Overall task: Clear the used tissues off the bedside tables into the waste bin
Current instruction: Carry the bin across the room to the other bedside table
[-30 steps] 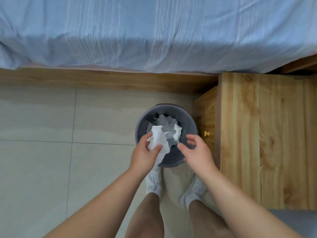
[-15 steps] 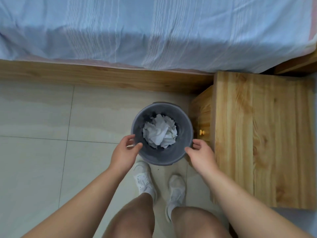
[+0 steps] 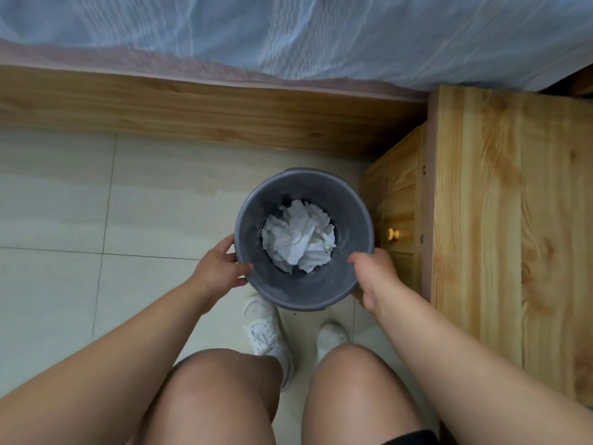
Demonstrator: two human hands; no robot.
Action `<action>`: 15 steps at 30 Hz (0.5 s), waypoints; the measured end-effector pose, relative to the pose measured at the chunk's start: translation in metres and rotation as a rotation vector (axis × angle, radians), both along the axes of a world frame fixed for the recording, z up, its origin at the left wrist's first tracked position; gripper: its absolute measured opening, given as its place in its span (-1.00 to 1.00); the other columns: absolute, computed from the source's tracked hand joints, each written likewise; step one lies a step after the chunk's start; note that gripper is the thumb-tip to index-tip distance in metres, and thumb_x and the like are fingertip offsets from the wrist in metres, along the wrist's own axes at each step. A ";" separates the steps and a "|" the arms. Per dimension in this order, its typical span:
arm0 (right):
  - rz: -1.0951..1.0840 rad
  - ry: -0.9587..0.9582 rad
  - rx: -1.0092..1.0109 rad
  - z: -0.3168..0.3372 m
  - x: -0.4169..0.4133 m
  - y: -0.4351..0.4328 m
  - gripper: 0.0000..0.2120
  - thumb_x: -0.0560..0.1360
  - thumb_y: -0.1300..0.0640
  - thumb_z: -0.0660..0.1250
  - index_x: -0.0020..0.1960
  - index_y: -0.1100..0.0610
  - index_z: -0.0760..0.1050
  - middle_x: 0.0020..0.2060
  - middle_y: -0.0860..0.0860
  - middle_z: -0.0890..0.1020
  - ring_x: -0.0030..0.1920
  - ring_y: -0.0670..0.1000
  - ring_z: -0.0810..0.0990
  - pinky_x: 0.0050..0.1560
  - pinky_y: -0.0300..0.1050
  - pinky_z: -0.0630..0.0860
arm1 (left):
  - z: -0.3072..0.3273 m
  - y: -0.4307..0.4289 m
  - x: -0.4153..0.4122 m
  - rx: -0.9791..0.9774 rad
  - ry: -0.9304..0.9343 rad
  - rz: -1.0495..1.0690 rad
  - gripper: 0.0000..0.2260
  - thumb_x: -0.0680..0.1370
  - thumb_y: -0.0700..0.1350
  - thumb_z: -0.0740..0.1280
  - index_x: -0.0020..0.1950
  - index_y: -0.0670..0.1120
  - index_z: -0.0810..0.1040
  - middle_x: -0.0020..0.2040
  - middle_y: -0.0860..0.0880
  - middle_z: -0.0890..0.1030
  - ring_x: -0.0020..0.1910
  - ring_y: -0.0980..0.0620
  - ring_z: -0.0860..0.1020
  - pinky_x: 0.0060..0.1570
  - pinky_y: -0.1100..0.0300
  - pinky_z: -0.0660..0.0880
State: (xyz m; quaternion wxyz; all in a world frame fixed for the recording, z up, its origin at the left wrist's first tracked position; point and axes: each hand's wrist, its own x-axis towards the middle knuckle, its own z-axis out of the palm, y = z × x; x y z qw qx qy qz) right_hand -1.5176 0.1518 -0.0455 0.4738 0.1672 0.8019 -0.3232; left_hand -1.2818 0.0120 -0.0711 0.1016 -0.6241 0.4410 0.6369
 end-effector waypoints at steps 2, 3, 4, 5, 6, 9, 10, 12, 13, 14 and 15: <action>-0.006 0.029 -0.028 0.009 0.007 0.003 -0.72 0.58 0.35 0.27 0.20 0.07 0.52 -0.09 0.01 0.66 -0.15 0.00 0.62 -0.31 -0.16 0.47 | 0.008 0.003 0.004 -0.005 0.019 0.026 -0.34 0.54 -0.38 0.49 0.54 0.12 0.45 0.10 -0.05 0.78 0.09 -0.15 0.75 0.07 -0.06 0.71; 0.002 0.035 -0.044 0.016 0.011 0.004 -0.71 0.58 0.34 0.27 0.21 0.06 0.49 -0.07 0.01 0.65 -0.12 -0.01 0.61 -0.30 -0.16 0.47 | 0.014 0.003 0.008 -0.002 0.024 0.050 -0.34 0.54 -0.39 0.49 0.52 0.12 0.47 0.09 -0.06 0.79 0.08 -0.15 0.75 0.05 -0.05 0.72; 0.012 0.035 -0.060 0.024 0.014 0.006 -0.71 0.58 0.33 0.28 0.23 0.04 0.47 -0.04 0.01 0.65 -0.09 -0.01 0.62 -0.27 -0.16 0.48 | 0.022 0.003 0.012 -0.003 0.025 0.079 -0.34 0.53 -0.40 0.48 0.51 0.13 0.49 0.07 -0.06 0.79 0.06 -0.13 0.76 -0.02 0.00 0.73; 0.021 0.037 -0.073 0.032 0.017 0.007 -0.70 0.58 0.31 0.30 0.24 0.02 0.46 -0.01 0.02 0.66 -0.06 0.00 0.63 -0.25 -0.15 0.50 | 0.032 0.003 0.016 -0.010 0.026 0.107 -0.35 0.53 -0.41 0.47 0.49 0.14 0.50 0.05 -0.05 0.80 0.03 -0.11 0.77 -0.10 0.06 0.73; 0.033 0.044 -0.083 0.044 0.019 0.007 -0.70 0.58 0.29 0.31 0.25 0.01 0.46 0.01 0.02 0.66 -0.05 0.01 0.63 -0.23 -0.14 0.51 | 0.044 0.002 0.020 -0.020 0.033 0.130 -0.36 0.53 -0.42 0.45 0.47 0.15 0.51 0.02 -0.04 0.80 -0.01 -0.09 0.78 -0.17 0.11 0.73; 0.111 0.083 -0.103 0.086 0.020 0.006 -0.74 0.57 0.25 0.33 0.22 0.03 0.50 -0.04 0.00 0.67 -0.11 -0.02 0.64 -0.30 -0.14 0.47 | 0.089 0.006 0.031 -0.038 0.065 0.179 -0.40 0.52 -0.44 0.41 0.37 0.18 0.59 -0.02 -0.02 0.81 -0.04 -0.06 0.79 -0.20 0.13 0.72; 0.143 0.088 -0.111 0.105 0.019 0.005 -0.74 0.57 0.24 0.33 0.22 0.03 0.50 -0.04 0.00 0.68 -0.12 -0.02 0.64 -0.31 -0.15 0.47 | 0.109 0.008 0.035 -0.043 0.080 0.192 -0.40 0.52 -0.44 0.39 0.32 0.20 0.61 -0.02 -0.02 0.81 -0.03 -0.06 0.79 -0.20 0.13 0.73; 0.190 0.094 -0.136 0.142 0.019 0.004 -0.74 0.56 0.22 0.33 0.24 0.07 0.53 -0.03 0.02 0.69 -0.09 0.02 0.66 -0.24 -0.09 0.54 | 0.149 0.012 0.040 -0.059 0.106 0.222 -0.40 0.51 -0.44 0.39 0.29 0.22 0.64 -0.02 -0.02 0.81 -0.02 -0.07 0.79 -0.17 0.11 0.73; 0.212 0.092 -0.149 0.164 0.020 0.003 -0.73 0.56 0.21 0.33 0.25 0.08 0.54 -0.01 0.04 0.70 -0.06 0.06 0.68 -0.16 -0.04 0.58 | 0.172 0.014 0.044 -0.073 0.115 0.238 -0.41 0.50 -0.44 0.40 0.31 0.20 0.63 -0.01 -0.01 0.81 -0.01 -0.07 0.79 -0.15 0.08 0.73; 0.230 0.085 -0.161 0.189 0.020 0.003 -0.73 0.56 0.20 0.32 0.24 0.06 0.56 -0.02 0.04 0.72 -0.04 0.08 0.69 -0.09 0.01 0.62 | 0.197 0.016 0.048 -0.083 0.120 0.260 -0.41 0.50 -0.43 0.41 0.33 0.19 0.63 0.00 0.00 0.81 -0.01 -0.06 0.79 -0.13 0.06 0.74; 0.245 0.080 -0.182 0.215 0.020 0.003 -0.75 0.56 0.19 0.32 0.21 0.03 0.58 -0.06 0.00 0.74 -0.05 0.06 0.71 -0.08 0.02 0.62 | 0.223 0.018 0.051 -0.093 0.129 0.289 -0.40 0.48 -0.41 0.42 0.32 0.22 0.63 0.00 0.02 0.81 0.00 -0.04 0.79 -0.12 0.05 0.74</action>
